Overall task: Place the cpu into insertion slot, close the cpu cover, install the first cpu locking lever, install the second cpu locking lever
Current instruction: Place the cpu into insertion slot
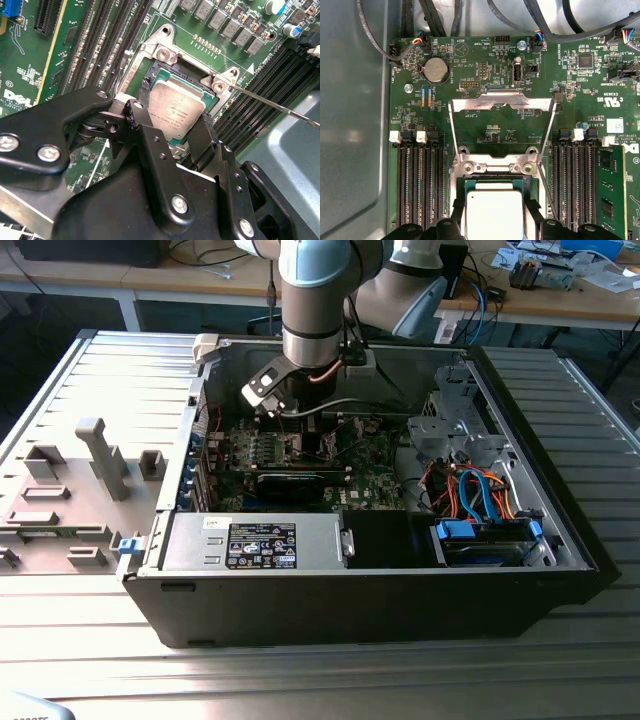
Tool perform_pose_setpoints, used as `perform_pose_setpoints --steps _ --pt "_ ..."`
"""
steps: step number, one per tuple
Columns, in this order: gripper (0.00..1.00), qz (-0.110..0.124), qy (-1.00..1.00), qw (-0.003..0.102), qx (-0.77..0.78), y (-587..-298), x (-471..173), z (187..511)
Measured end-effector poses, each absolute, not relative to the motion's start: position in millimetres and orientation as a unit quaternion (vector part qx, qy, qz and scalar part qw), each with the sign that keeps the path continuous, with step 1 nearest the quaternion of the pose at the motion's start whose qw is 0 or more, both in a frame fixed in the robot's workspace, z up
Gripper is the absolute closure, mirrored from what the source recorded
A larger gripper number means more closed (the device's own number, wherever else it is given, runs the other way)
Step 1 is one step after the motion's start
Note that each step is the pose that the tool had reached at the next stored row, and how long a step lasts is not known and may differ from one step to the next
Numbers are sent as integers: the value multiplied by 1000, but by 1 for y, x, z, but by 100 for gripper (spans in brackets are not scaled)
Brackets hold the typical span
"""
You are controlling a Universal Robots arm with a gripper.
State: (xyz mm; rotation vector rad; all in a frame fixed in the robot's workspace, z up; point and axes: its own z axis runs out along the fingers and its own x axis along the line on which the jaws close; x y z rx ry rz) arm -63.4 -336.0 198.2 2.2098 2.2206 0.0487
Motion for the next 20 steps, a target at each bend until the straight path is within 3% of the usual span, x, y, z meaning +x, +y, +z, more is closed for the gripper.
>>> perform_pose_setpoints --steps 7,9,20 --pt "46 16 709 4 705 -336 -63 198" --pt "38 16 709 4 705 -336 -63 198" --pt "38 16 708 4 706 -336 -63 202"
